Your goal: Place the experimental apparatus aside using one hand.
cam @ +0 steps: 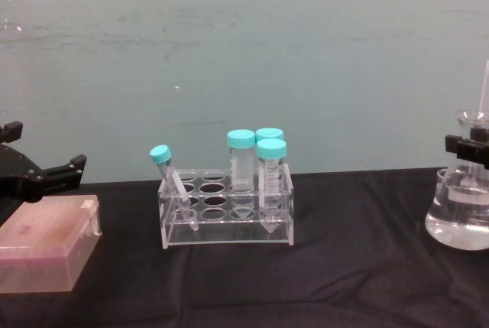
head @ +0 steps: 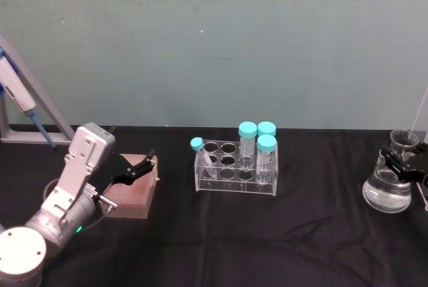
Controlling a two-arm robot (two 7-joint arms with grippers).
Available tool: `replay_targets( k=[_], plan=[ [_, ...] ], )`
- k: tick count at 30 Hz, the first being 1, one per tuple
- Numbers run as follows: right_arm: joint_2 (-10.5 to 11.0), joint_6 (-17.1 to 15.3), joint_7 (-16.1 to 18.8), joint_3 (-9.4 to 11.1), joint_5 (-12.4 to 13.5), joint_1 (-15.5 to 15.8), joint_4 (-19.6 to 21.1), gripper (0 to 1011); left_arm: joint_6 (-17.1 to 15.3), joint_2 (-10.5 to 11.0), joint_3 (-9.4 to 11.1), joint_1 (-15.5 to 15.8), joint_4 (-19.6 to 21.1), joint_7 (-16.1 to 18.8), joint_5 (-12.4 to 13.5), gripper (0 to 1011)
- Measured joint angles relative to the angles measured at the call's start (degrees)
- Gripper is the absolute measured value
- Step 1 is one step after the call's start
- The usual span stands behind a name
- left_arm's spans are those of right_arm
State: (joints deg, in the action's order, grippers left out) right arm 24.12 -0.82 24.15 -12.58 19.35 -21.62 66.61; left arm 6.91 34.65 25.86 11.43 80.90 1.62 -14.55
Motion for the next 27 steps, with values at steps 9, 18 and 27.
replay_targets(
  k=[9, 18, 27],
  plan=[
    [0.1, 0.1, 0.1, 0.0, 0.1, 0.0, 0.1, 457, 0.0, 0.0, 0.0, 0.0, 0.0, 0.0, 0.0, 1000],
    [0.1, 0.1, 0.1, -0.1, 0.1, 0.0, 0.1, 457, 0.0, 0.0, 0.0, 0.0, 0.0, 0.0, 0.0, 1000],
    [0.1, 0.1, 0.1, -0.1, 0.1, 0.0, 0.1, 457, 0.0, 0.0, 0.0, 0.0, 0.0, 0.0, 0.0, 1000]
  ],
)
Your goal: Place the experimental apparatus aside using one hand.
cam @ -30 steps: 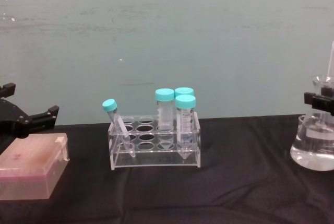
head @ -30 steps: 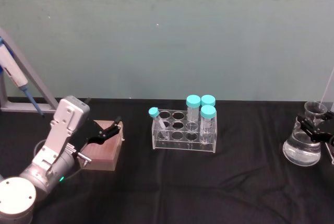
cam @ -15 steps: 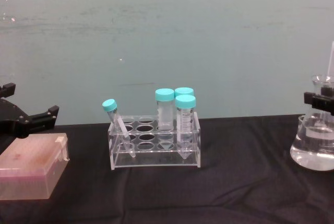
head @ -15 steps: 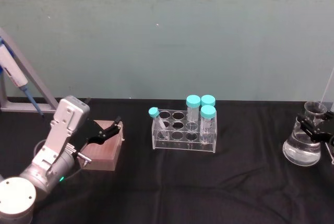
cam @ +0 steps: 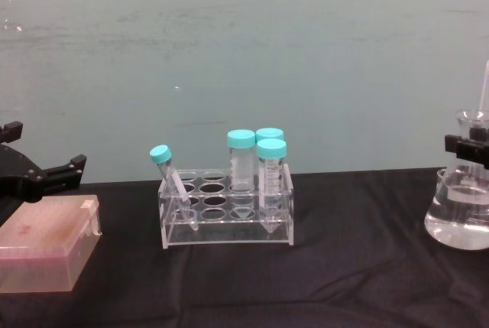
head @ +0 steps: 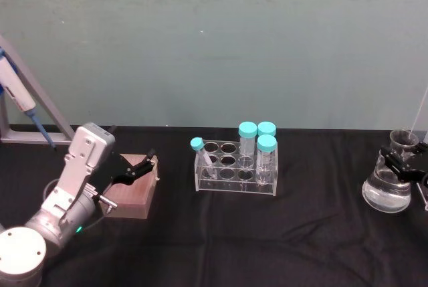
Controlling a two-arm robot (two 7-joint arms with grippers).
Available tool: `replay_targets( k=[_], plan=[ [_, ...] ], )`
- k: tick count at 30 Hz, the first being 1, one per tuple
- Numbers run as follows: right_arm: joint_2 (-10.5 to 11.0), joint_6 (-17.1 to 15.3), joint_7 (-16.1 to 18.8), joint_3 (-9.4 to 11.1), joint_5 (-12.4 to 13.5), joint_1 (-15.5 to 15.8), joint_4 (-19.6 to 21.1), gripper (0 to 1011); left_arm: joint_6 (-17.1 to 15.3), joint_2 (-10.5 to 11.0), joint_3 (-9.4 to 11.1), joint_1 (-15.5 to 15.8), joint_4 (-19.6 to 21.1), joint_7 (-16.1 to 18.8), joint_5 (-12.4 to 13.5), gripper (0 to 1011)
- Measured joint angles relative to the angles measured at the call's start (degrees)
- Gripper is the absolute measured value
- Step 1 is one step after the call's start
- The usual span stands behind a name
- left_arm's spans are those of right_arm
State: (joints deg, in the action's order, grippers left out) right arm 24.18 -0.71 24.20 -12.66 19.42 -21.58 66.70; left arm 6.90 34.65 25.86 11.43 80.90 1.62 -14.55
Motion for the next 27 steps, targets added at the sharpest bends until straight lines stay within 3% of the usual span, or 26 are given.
replay_targets(
  k=[6, 10, 21, 27],
  plan=[
    [0.0, 0.0, 0.0, 0.0, 0.0, 0.0, 0.0, 553, 0.0, 0.0, 0.0, 0.0, 0.0, 0.0, 0.0, 1000],
    [0.0, 0.0, 0.0, 0.0, 0.0, 0.0, 0.0, 716, 0.0, 0.0, 0.0, 0.0, 0.0, 0.0, 0.0, 1000],
    [0.0, 0.0, 0.0, 0.0, 0.0, 0.0, 0.0, 1000, 0.0, 0.0, 0.0, 0.0, 0.0, 0.0, 0.0, 1000],
    [0.0, 0.0, 0.0, 0.0, 0.0, 0.0, 0.0, 1000, 0.0, 0.0, 0.0, 0.0, 0.0, 0.0, 0.0, 1000]
  ],
)
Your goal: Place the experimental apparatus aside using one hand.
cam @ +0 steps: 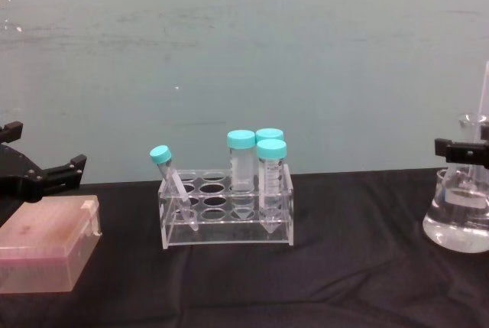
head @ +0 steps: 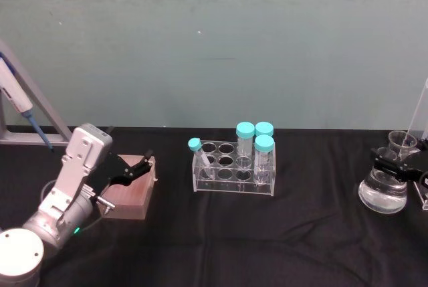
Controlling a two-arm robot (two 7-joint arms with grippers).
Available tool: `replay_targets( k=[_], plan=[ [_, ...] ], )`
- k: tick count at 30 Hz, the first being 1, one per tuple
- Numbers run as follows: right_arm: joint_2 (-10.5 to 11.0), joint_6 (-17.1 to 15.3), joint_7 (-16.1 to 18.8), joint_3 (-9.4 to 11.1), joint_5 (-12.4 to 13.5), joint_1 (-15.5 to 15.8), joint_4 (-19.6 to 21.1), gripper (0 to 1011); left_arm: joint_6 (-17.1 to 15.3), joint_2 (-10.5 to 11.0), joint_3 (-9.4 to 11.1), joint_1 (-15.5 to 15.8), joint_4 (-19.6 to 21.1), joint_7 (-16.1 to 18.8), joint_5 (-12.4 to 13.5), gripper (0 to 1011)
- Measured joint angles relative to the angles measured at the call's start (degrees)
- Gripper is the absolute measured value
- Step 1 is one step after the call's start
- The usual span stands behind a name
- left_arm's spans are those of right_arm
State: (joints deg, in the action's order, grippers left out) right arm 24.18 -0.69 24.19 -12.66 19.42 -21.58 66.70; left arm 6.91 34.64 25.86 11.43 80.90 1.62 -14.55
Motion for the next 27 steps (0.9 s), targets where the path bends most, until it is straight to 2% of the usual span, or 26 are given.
replay_targets(
  k=[11, 27],
  plan=[
    [0.0, 0.0, -0.2, 0.0, -0.3, 0.2, 0.2, 1000, 0.0, 0.0, 0.0, 0.0, 0.0, 0.0, 0.0, 1000],
    [0.3, -0.1, -2.2, 1.7, -1.4, 2.8, 4.2, 1000, 0.0, 0.0, 0.0, 0.0, 0.0, 0.0, 0.0, 1000]
  ],
)
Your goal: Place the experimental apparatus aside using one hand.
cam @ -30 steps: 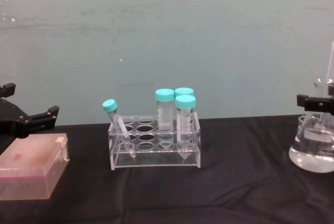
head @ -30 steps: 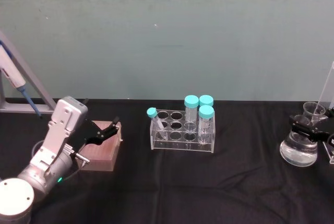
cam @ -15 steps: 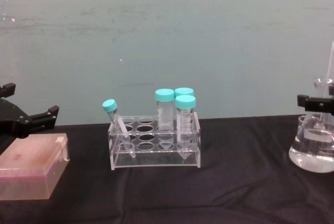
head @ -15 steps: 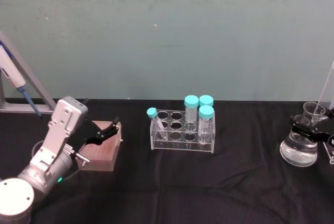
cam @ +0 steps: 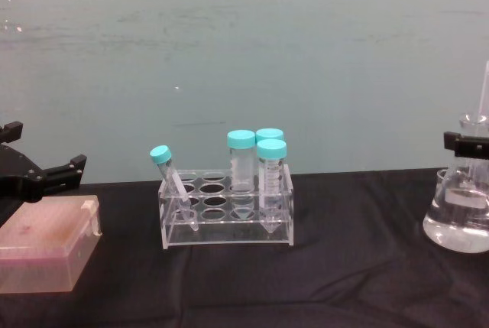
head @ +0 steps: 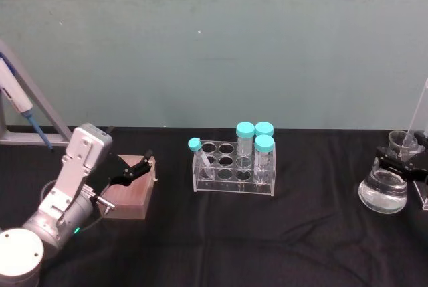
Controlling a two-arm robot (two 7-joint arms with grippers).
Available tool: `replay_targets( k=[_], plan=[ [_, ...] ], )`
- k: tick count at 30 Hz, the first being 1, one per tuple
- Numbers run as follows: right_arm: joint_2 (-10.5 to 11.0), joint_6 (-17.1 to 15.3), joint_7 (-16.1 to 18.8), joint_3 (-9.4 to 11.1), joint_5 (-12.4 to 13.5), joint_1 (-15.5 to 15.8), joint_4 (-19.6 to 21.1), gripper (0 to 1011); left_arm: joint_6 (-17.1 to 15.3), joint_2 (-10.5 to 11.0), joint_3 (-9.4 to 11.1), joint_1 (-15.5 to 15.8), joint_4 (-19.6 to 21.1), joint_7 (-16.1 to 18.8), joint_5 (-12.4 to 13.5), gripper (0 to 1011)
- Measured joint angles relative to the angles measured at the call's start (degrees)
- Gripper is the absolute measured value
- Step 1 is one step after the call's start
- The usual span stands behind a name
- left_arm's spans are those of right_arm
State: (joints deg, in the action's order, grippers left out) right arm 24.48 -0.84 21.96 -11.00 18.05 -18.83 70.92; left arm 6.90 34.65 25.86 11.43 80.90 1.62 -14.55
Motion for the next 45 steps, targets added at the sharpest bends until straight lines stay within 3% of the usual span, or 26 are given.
replay_targets(
  k=[27, 38, 45],
  plan=[
    [1.2, 2.8, -0.3, 2.3, -0.9, 4.5, 8.2, 1000, 0.0, 0.0, 0.0, 0.0, 0.0, 0.0, 0.0, 1000],
    [2.1, 4.5, 2.9, 1.4, -0.2, 6.0, 11.6, 1000, 0.0, 0.0, 0.0, 0.0, 0.0, 0.0, 0.0, 1000],
    [4.0, 5.4, 6.3, 0.3, 1.9, 8.6, 15.2, 1000, 0.0, 0.0, 0.0, 0.0, 0.0, 0.0, 0.0, 1000]
  ],
)
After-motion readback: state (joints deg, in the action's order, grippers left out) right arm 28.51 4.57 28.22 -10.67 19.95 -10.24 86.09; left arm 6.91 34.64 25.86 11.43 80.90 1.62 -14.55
